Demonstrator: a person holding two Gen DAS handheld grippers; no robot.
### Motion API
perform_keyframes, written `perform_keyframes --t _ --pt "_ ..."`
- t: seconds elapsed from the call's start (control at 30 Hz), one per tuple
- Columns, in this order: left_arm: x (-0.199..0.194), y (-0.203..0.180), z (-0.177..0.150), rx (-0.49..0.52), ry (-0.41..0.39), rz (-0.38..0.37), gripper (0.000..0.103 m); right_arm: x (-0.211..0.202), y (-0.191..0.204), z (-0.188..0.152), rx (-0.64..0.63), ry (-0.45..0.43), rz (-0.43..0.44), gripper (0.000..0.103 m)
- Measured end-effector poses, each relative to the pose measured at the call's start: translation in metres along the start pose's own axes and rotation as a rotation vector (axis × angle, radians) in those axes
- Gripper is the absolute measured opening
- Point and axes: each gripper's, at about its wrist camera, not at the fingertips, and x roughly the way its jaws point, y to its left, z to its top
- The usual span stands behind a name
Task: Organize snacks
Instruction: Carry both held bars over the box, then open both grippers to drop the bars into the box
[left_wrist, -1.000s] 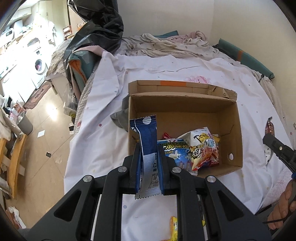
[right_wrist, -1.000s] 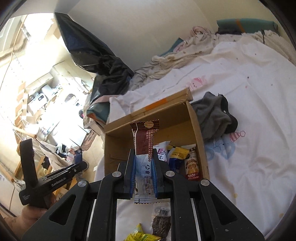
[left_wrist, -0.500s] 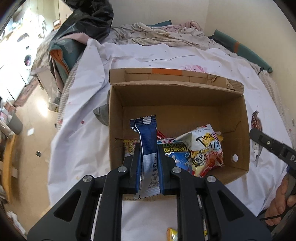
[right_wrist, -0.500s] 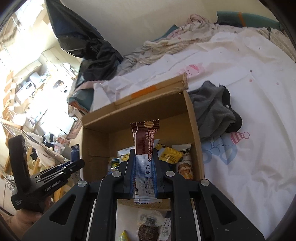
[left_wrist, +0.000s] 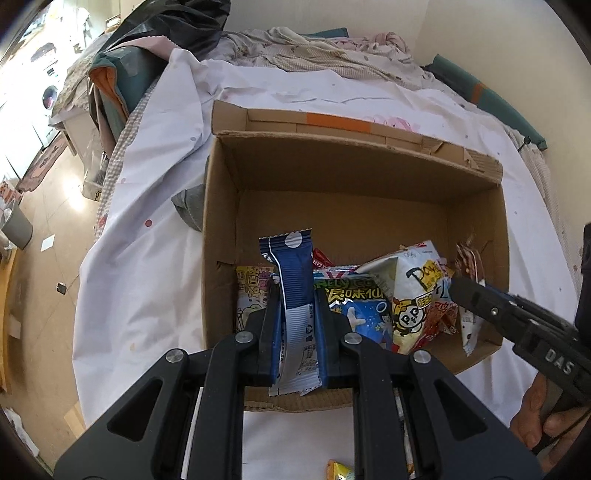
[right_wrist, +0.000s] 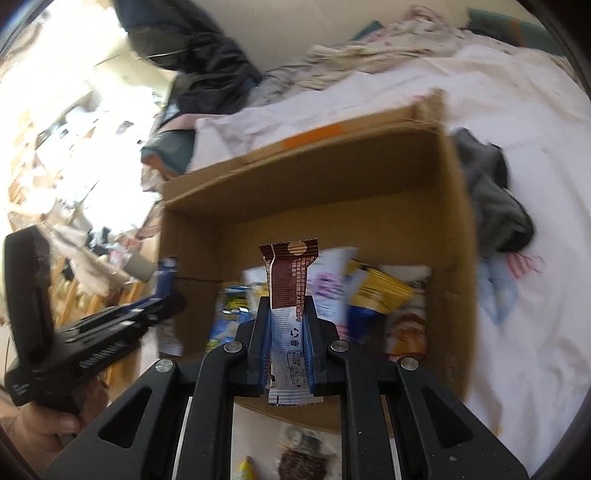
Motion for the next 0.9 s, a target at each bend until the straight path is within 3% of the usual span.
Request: perform_keyframes --t 0.13,0.37,0.47,0.57,0.67,0.73,0.83,0.9 --pt "0.007 -0.001 -0.001 0.007 0.025 -0.003 0.013 0.017 0.021 -0.002 -0.084 0.051 0.04 0.016" --pt "0.012 -0.004 -0.003 0.02 0.038 0.007 0.013 0.039 0.008 -0.007 -0.086 0.123 -0.121 0.016" --pt "0.013 -0.003 -0.002 0.014 0.037 0.01 0.013 0.029 0.005 -0.004 -0.066 0.091 -0.09 0.016" --pt "0.014 -0.004 -0.002 0.02 0.034 0.012 0.013 0.022 -0.006 0.001 0.026 0.083 0.003 0.016" --pt "0.012 -0.003 -0.001 0.017 0.025 0.012 0.013 0.0 -0.013 0.01 0.075 0.002 0.04 0.016" --pt "0.011 -0.001 0.0 0.009 0.019 0.015 0.013 -0.013 -0.017 0.015 0.067 -0.04 -0.021 0.016" --pt "0.012 0.003 0.001 -0.008 0.026 0.013 0.013 -0.018 -0.025 0.017 0.04 -0.03 -0.153 0.016" --pt "0.013 0.004 0.002 -0.018 0.03 0.007 0.013 -0.015 -0.029 0.016 0.056 -0.011 -0.153 0.017"
